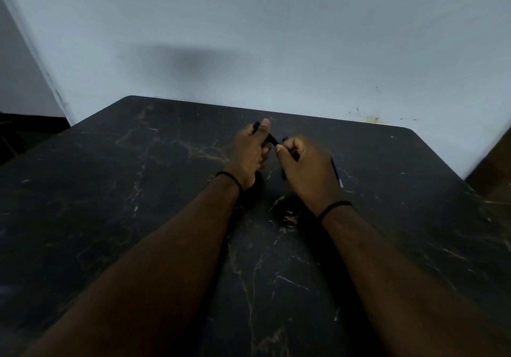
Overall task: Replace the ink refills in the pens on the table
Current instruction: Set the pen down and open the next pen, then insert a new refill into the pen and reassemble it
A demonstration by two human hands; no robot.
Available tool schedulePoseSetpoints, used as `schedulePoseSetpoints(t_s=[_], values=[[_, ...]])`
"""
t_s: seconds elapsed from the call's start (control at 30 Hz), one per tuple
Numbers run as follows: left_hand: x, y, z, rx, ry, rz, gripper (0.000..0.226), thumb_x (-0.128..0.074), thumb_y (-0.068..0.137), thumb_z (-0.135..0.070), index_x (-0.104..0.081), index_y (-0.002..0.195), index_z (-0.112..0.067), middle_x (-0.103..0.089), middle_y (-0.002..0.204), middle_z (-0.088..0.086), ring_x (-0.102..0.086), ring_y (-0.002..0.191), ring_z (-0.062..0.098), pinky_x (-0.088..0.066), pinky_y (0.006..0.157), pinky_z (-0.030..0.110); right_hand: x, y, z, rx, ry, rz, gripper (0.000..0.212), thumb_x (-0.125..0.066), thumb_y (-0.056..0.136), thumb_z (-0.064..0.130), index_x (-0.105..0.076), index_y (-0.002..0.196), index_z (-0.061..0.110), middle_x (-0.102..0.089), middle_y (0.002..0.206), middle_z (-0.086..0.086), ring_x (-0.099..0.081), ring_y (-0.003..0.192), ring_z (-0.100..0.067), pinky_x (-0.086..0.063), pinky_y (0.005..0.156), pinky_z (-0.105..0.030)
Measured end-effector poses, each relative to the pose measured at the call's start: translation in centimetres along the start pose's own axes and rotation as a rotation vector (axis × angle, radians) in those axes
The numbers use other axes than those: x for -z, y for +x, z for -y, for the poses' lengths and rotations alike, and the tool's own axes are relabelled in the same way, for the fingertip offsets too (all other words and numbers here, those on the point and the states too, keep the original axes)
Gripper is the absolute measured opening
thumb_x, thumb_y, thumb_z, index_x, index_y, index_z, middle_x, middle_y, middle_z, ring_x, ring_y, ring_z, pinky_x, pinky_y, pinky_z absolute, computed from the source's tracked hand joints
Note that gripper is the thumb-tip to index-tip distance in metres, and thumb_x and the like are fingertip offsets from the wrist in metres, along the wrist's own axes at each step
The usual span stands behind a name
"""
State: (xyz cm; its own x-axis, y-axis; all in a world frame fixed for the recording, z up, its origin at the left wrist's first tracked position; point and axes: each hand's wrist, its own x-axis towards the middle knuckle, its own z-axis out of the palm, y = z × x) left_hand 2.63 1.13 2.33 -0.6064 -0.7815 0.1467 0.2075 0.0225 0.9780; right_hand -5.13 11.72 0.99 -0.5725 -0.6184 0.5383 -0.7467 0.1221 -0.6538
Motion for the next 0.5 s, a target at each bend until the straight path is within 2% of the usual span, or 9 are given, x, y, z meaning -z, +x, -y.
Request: schedulePoseSetpoints(t_s=[0.13, 0.23, 0.3, 0.4, 0.43, 0.5], values=[[0.1, 0.3, 0.3, -0.016, 0.045, -0.044, 0.034, -0.045, 0.101, -0.043, -0.049, 0.080, -0.015, -0.045, 0.061, 0.004, -0.030, 0.044, 0.010, -0.024, 0.038, 0.020, 0.0, 0.3, -1.1, 0.049, -0.086, 0.011, 0.019, -0.058, 0.093, 0.035, -0.065, 0.079, 0.024, -0.064, 0.072, 0.007, -0.060, 0.066, -0.007, -0.053, 0.065, -0.034], [-0.4, 0.8, 1.1, -0.066, 0.145, -0.119, 0.047, -0.038, 0.100, -0.052, -0.053, 0.088, -0.010, -0.049, 0.066, 0.003, -0.037, 0.048, 0.008, -0.032, 0.045, 0.021, 0.1, 0.5, -1.7, -0.051, -0.062, -0.135, 0.019, -0.056, 0.093, 0.041, -0.064, 0.080, 0.030, -0.063, 0.067, 0.014, -0.058, 0.062, 0.001, -0.046, 0.055, -0.021], [-0.8, 1.2, 1.9, -0.149, 0.418, -0.155, 0.051, -0.039, 0.099, -0.054, -0.053, 0.082, -0.008, -0.050, 0.068, 0.003, -0.045, 0.057, 0.013, -0.036, 0.055, 0.027, 0.4, 0.6, -2.0, -0.123, -0.064, -0.246, 0.015, -0.057, 0.092, 0.042, -0.061, 0.081, 0.033, -0.060, 0.069, 0.017, -0.057, 0.064, -0.001, -0.045, 0.059, -0.021], [-2.1, 1.3, 3.0, -0.272, 0.994, -0.064, 0.050, -0.046, 0.096, -0.053, -0.046, 0.060, -0.019, -0.049, 0.059, 0.000, -0.058, 0.059, 0.022, -0.035, 0.053, 0.028, 1.1, 1.1, -2.2, -0.172, -0.084, -0.322, 0.019, -0.062, 0.091, 0.037, -0.072, 0.085, 0.023, -0.068, 0.083, 0.004, -0.064, 0.081, -0.017, -0.053, 0.072, -0.032], [-2.5, 1.4, 3.3, -0.291, 1.114, -0.047, 0.051, -0.048, 0.094, -0.055, -0.046, 0.058, -0.019, -0.050, 0.059, 0.001, -0.061, 0.063, 0.025, -0.038, 0.053, 0.029, 1.3, 1.2, -2.2, -0.172, -0.086, -0.344, 0.020, -0.063, 0.091, 0.035, -0.075, 0.085, 0.020, -0.070, 0.082, 0.001, -0.065, 0.079, -0.019, -0.053, 0.070, -0.031], [-3.0, 1.6, 3.5, -0.285, 1.229, -0.050, 0.046, -0.051, 0.090, -0.057, -0.053, 0.067, -0.017, -0.059, 0.072, 0.005, -0.064, 0.074, 0.026, -0.045, 0.060, 0.030, 1.4, 1.1, -2.0, -0.164, -0.074, -0.379, 0.022, -0.064, 0.091, 0.032, -0.077, 0.082, 0.016, -0.071, 0.074, 0.001, -0.065, 0.069, -0.017, -0.051, 0.063, -0.028]])
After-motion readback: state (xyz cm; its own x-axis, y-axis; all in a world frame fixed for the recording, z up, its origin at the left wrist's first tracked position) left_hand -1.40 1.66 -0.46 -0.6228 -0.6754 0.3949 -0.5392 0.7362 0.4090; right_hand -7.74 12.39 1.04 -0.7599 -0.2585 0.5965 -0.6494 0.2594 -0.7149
